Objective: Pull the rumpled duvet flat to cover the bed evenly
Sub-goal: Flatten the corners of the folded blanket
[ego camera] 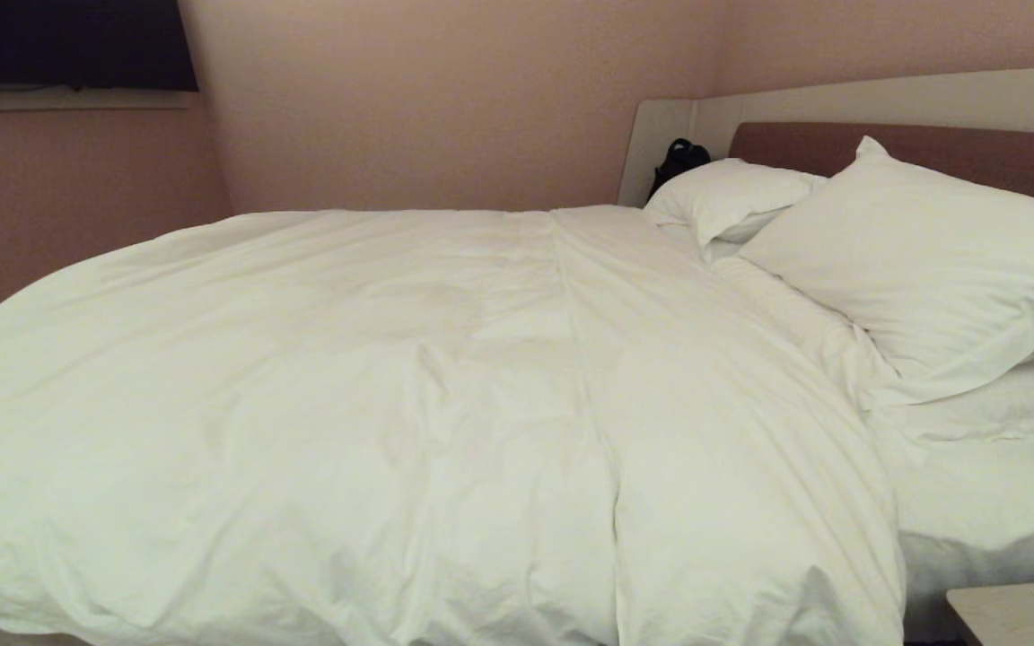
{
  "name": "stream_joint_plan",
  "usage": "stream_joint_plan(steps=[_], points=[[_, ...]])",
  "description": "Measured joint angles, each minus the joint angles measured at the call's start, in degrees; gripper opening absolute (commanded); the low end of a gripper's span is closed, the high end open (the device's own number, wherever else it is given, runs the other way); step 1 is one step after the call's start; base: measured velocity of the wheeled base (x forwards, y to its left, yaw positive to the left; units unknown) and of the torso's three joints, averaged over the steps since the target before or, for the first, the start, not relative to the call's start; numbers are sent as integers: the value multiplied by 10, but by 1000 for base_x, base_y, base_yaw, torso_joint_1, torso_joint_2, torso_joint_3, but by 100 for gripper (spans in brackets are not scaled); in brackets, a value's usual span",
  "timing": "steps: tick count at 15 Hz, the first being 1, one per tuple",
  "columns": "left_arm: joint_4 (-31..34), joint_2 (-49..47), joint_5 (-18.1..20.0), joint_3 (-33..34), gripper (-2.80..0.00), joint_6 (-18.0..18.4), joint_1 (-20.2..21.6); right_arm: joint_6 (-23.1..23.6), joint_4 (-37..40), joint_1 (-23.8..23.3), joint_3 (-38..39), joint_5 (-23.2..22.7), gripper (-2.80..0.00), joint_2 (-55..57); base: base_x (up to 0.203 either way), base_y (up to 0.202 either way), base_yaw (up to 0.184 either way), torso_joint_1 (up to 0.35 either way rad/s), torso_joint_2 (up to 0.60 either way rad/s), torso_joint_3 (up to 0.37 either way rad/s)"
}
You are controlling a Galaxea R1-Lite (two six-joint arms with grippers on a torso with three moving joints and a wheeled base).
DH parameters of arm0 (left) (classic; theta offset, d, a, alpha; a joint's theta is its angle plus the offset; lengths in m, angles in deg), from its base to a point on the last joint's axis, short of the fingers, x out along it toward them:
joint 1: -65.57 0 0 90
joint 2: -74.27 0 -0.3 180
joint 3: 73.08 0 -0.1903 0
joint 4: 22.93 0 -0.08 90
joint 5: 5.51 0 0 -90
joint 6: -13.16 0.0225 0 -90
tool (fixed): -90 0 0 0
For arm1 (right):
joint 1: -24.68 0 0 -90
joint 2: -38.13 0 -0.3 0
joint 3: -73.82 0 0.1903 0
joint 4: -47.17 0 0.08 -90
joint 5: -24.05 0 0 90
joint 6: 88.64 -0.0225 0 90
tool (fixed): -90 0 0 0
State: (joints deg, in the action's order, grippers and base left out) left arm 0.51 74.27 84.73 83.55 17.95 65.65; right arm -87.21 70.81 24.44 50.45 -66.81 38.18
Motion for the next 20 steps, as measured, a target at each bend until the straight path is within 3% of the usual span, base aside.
stream_joint_plan(steps=[20], points=[[0,0,-1,0,-280,4,0,0,0,0,0,0,-280,0,0,0,0,0,0,0]])
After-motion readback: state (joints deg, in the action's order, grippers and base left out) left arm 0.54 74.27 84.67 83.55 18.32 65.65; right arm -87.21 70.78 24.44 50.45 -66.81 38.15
